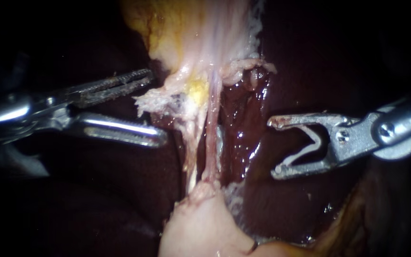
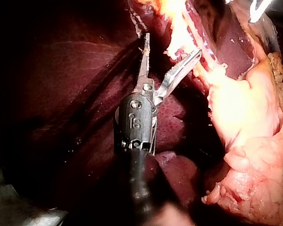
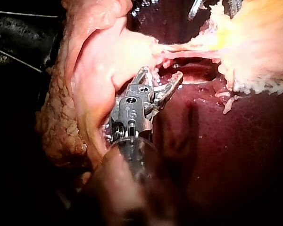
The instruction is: Grabbing gallbladder
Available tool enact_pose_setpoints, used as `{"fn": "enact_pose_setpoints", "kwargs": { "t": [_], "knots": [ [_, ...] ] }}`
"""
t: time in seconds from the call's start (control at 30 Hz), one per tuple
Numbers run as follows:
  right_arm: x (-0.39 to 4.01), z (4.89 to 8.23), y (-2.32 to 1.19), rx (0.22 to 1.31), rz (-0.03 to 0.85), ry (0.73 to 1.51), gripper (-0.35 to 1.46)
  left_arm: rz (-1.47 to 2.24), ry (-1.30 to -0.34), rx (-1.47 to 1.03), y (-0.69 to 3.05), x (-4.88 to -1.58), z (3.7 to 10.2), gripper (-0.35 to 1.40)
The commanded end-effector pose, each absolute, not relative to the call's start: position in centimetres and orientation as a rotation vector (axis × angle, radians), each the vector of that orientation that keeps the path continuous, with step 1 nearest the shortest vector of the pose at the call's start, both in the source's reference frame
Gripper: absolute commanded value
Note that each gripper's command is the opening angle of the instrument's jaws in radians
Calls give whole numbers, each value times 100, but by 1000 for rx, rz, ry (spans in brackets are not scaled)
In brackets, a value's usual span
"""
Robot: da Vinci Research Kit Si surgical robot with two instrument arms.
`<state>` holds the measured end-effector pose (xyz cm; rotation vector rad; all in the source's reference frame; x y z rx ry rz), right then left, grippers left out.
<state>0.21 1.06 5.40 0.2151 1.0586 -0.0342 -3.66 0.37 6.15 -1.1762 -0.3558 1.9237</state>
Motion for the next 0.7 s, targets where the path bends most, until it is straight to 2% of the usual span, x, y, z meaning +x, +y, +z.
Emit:
{"fn": "enact_pose_setpoints", "kwargs": {
  "t": [0.03, 0.43, 0.7],
  "knots": [
    [21, 540, 106, 215, -34, 1058, 50, 1914, -360, -1172, 37, -366, 615, 56],
    [21, 541, 107, 215, -34, 1058, 50, 1841, -379, -1093, 35, -363, 604, -35],
    [20, 541, 107, 215, -34, 1058, 50, 1836, -412, -992, 27, -353, 584, -35]
  ]
}}
